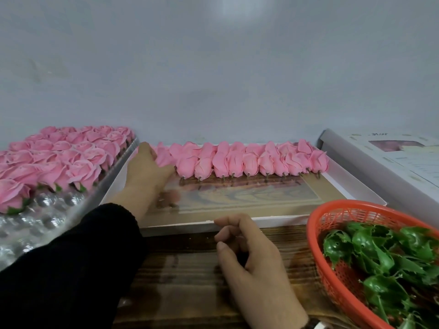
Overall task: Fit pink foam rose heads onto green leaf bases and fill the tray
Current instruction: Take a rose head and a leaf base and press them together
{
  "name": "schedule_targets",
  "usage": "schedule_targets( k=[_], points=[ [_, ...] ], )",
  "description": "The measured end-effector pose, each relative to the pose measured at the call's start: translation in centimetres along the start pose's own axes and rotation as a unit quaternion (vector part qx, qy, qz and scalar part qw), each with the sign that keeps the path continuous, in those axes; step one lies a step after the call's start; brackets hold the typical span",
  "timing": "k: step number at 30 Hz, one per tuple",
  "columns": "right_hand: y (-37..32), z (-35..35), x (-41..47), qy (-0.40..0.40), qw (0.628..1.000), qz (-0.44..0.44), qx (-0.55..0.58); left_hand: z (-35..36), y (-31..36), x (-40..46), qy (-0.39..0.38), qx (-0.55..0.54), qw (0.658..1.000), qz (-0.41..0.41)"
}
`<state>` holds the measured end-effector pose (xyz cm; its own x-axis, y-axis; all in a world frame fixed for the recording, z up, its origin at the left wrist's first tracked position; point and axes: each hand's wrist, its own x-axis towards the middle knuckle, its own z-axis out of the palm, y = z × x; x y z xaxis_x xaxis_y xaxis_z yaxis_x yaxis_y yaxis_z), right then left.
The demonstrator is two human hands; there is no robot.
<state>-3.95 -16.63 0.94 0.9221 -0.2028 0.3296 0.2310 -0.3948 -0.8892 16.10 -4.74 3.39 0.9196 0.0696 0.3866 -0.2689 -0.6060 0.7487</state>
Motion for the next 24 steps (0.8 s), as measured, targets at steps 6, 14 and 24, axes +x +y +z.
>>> schedule_targets(
  k=[6,14,24],
  points=[
    [0.1,0.4,-0.1,0.024,0.999,-0.014,0.019,-4.2,4.1,-6.4,-0.026,-0.286,0.957,-0.037],
    [-1.1,0.6,-0.7,-0.034,0.998,-0.003,0.062,-6.0,4.9,-16.8,-0.123,-0.584,0.787,-0.156],
    [-1.2,0.6,-1.0,-0.057,0.995,0.059,0.06,-4.6,3.9,-17.7,-0.126,-0.461,0.877,-0.042]
  ],
)
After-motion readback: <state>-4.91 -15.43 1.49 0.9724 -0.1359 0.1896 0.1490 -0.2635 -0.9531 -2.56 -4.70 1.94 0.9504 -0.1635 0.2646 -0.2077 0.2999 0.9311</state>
